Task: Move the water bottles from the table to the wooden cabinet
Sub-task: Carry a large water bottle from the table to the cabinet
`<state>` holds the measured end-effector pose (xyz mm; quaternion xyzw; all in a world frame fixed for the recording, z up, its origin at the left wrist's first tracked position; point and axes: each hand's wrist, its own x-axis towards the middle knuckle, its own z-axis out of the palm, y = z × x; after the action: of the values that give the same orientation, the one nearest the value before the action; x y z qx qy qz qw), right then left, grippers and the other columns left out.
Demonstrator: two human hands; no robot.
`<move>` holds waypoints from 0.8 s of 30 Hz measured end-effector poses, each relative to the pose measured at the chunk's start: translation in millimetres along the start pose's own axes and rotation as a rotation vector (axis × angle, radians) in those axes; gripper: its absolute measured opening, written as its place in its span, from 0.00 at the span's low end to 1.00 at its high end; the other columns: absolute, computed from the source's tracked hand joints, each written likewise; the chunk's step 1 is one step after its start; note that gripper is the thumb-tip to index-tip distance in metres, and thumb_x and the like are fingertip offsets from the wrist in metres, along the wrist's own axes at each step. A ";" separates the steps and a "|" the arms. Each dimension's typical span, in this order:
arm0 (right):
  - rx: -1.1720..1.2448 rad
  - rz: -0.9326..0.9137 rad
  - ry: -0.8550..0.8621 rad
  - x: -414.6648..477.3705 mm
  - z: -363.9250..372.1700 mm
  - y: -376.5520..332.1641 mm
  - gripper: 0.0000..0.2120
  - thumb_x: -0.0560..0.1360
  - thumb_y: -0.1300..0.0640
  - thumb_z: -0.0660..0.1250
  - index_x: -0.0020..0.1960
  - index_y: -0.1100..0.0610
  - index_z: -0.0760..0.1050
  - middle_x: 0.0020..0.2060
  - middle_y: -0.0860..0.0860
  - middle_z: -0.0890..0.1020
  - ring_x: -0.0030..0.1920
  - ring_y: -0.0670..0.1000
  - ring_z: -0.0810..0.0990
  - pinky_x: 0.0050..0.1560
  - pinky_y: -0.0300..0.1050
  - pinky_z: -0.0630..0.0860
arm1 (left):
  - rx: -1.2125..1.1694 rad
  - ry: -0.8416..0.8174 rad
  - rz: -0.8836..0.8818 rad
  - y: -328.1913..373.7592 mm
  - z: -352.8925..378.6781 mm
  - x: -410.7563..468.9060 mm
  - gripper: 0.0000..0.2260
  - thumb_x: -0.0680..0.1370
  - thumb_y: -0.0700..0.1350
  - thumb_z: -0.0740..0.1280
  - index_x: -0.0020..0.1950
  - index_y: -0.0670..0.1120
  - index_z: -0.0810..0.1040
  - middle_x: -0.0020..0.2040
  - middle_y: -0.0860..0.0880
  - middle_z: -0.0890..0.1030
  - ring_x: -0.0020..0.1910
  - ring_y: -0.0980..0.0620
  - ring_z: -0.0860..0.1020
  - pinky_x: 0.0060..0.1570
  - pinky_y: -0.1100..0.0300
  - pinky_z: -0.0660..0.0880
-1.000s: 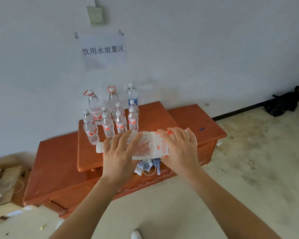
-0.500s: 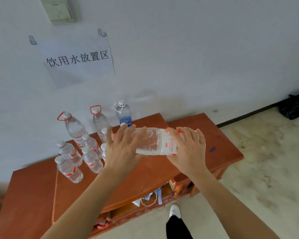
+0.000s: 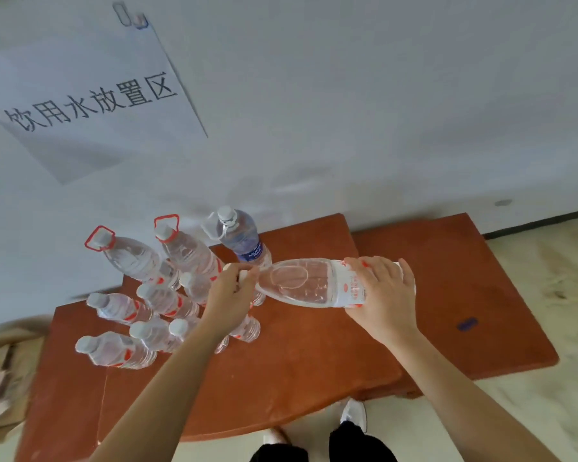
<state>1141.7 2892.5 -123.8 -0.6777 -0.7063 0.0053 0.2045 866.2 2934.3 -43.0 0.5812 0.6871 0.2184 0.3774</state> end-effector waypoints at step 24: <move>0.744 0.418 -0.253 117.6 191.5 -44.7 0.43 0.62 0.47 0.85 0.71 0.49 0.69 0.64 0.46 0.80 0.63 0.49 0.80 0.60 0.37 0.73 | 0.381 0.014 0.464 -2.6 20.9 126.0 0.27 0.77 0.35 0.58 0.77 0.49 0.67 0.72 0.50 0.74 0.66 0.49 0.65 0.64 0.58 0.62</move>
<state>1042.5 3053.4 -253.4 -0.6803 -0.5235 0.3832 0.3411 875.7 3052.3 -91.3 0.7815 0.5672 0.1699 0.1966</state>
